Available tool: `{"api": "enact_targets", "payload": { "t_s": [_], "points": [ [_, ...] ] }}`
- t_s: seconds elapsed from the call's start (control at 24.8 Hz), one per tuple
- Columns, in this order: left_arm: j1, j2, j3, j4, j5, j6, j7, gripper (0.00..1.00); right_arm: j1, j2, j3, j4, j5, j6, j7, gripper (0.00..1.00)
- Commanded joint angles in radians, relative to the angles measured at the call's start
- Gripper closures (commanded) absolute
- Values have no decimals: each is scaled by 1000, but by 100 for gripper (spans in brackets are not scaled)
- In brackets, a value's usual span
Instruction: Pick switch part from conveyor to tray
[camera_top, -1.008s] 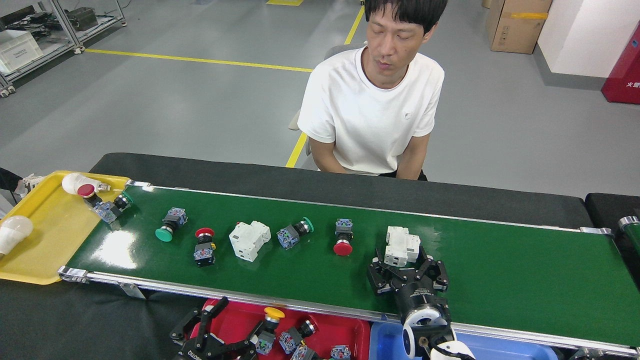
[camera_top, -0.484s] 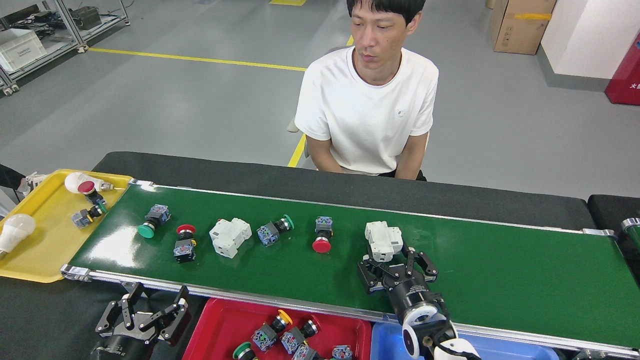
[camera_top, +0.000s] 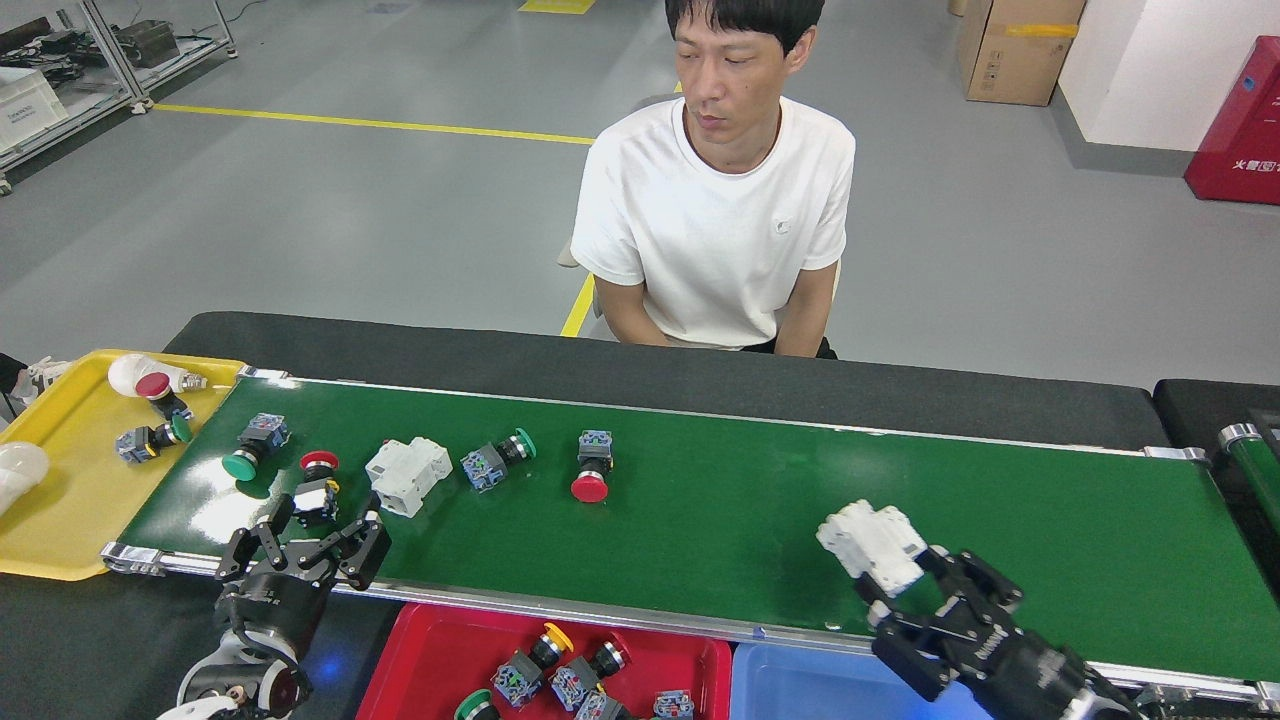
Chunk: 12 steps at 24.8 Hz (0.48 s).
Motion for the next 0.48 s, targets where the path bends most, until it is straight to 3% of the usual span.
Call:
{"api": "enact_targets", "payload": {
  "t_s": [0.0,0.16,0.32,0.36,0.44],
  "points": [
    [-49,28,-2,82,-12,29,48,0,35,9,-23,-14,-9,-18,-4,67],
    [-109,72,-59,204,-9,89,70,3,73,8,-20,-18,-9,-18,9,67],
    [-126,97,-58,243,-2,100,72,15,119,6,-18,-24,-11,-18,32,67],
    [-126,104,-56,247,0,100,72,20,130,5,-20,-37,-12,-18,32,67],
    [-128,123,-52,271,3,90,72,44,141,5,-20,-46,-12,-18,47,67]
  ]
}}
